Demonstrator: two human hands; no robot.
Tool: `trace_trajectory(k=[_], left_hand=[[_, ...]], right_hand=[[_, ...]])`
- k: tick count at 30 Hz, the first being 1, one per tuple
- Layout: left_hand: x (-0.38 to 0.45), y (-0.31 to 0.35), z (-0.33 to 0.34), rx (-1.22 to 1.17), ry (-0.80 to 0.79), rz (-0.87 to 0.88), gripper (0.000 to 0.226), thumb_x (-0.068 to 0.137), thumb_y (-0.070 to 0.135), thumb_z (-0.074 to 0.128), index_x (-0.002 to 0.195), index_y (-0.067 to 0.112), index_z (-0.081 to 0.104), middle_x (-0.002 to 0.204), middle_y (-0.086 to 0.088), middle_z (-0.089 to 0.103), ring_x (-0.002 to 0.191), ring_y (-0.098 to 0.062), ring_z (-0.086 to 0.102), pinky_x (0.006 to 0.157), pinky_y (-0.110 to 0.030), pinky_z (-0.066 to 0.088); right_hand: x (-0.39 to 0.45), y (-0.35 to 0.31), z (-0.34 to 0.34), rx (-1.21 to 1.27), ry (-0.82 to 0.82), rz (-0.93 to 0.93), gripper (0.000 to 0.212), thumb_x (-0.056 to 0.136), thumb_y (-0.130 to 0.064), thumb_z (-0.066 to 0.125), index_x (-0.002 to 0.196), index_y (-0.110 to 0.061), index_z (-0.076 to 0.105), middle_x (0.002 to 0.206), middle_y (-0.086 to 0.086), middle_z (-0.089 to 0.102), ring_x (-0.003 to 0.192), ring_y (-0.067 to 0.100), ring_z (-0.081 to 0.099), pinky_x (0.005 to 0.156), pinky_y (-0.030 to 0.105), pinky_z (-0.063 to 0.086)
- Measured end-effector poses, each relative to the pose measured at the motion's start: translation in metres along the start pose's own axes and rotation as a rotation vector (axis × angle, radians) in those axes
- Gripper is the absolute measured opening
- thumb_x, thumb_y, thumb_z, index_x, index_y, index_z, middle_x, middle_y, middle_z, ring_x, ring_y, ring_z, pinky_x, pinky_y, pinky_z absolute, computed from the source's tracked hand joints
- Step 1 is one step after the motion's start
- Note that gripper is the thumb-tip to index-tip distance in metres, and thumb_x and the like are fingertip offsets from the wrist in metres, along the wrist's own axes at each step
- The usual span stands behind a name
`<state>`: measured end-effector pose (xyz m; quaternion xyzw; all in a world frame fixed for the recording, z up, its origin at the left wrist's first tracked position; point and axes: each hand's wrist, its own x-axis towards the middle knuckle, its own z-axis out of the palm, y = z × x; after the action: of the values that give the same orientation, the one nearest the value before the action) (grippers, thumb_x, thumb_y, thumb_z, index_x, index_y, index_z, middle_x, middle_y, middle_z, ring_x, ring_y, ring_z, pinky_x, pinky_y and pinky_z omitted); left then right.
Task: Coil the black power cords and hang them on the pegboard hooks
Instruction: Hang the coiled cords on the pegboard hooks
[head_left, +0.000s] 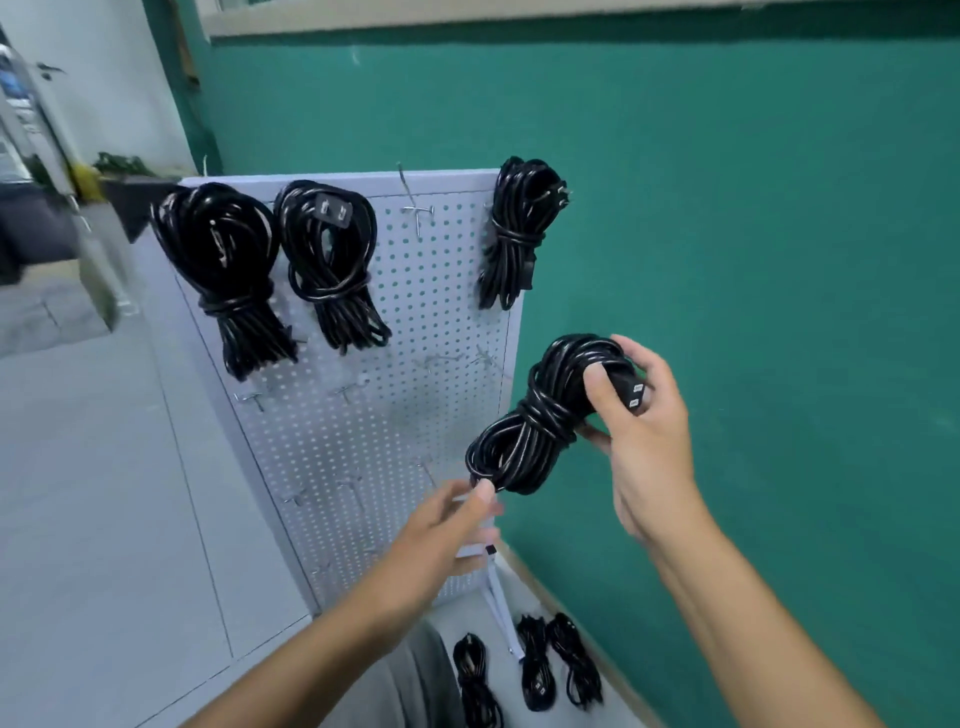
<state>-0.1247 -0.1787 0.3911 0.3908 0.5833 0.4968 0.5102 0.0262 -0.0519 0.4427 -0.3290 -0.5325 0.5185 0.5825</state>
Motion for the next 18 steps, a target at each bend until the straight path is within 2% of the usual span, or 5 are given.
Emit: trace_trajectory(k=[2, 5, 8, 12, 18], left_hand=[[-0.005, -0.013, -0.005, -0.154, 0.023, -0.018, 0.055, 0.091, 0.057, 0.051, 0.129, 0.019, 0.062, 0.123, 0.003, 0.074, 0.115, -0.016, 0.07, 0.104, -0.04, 0.055], [-0.007, -0.02, -0.019, -0.32, 0.123, 0.022, 0.057, 0.1, 0.047, 0.047, 0.13, 0.0, 0.06, 0.123, -0.01, 0.074, 0.117, -0.025, 0.069, 0.106, -0.042, 0.052], [-0.006, -0.025, -0.038, -0.507, 0.27, 0.043, 0.067, 0.096, 0.044, 0.056, 0.129, -0.015, 0.053, 0.121, -0.025, 0.071, 0.115, -0.031, 0.07, 0.107, -0.042, 0.051], [-0.008, -0.022, -0.06, -0.607, 0.325, 0.093, 0.054, 0.103, 0.034, 0.052, 0.134, -0.011, 0.05, 0.122, -0.022, 0.072, 0.118, -0.031, 0.069, 0.112, -0.041, 0.048], [-0.01, -0.013, -0.097, -0.509, 0.415, 0.161, 0.043, 0.101, 0.022, 0.059, 0.134, -0.004, 0.054, 0.12, -0.016, 0.074, 0.113, -0.031, 0.072, 0.098, -0.037, 0.057]], right_hand=[[-0.01, 0.007, 0.011, 0.079, -0.015, 0.048, 0.039, 0.096, -0.016, 0.066, 0.133, -0.019, 0.055, 0.088, -0.018, 0.071, 0.085, -0.001, 0.067, 0.086, 0.039, 0.058], [-0.03, 0.023, 0.028, 0.175, -0.045, 0.143, 0.049, 0.09, -0.021, 0.066, 0.137, -0.017, 0.053, 0.114, 0.001, 0.067, 0.097, 0.006, 0.068, 0.095, 0.046, 0.057], [-0.051, 0.044, 0.038, 0.268, -0.1, 0.225, 0.055, 0.09, -0.018, 0.062, 0.143, -0.015, 0.049, 0.136, 0.015, 0.059, 0.115, 0.019, 0.067, 0.104, 0.051, 0.052], [-0.074, 0.068, 0.046, 0.303, -0.221, 0.301, 0.06, 0.093, -0.012, 0.055, 0.151, -0.017, 0.041, 0.144, 0.009, 0.059, 0.13, 0.021, 0.06, 0.108, 0.044, 0.048], [-0.088, 0.097, 0.049, 0.117, -0.432, 0.439, 0.074, 0.088, -0.013, 0.064, 0.153, -0.035, 0.036, 0.14, 0.0, 0.064, 0.128, 0.021, 0.062, 0.106, 0.042, 0.052]])
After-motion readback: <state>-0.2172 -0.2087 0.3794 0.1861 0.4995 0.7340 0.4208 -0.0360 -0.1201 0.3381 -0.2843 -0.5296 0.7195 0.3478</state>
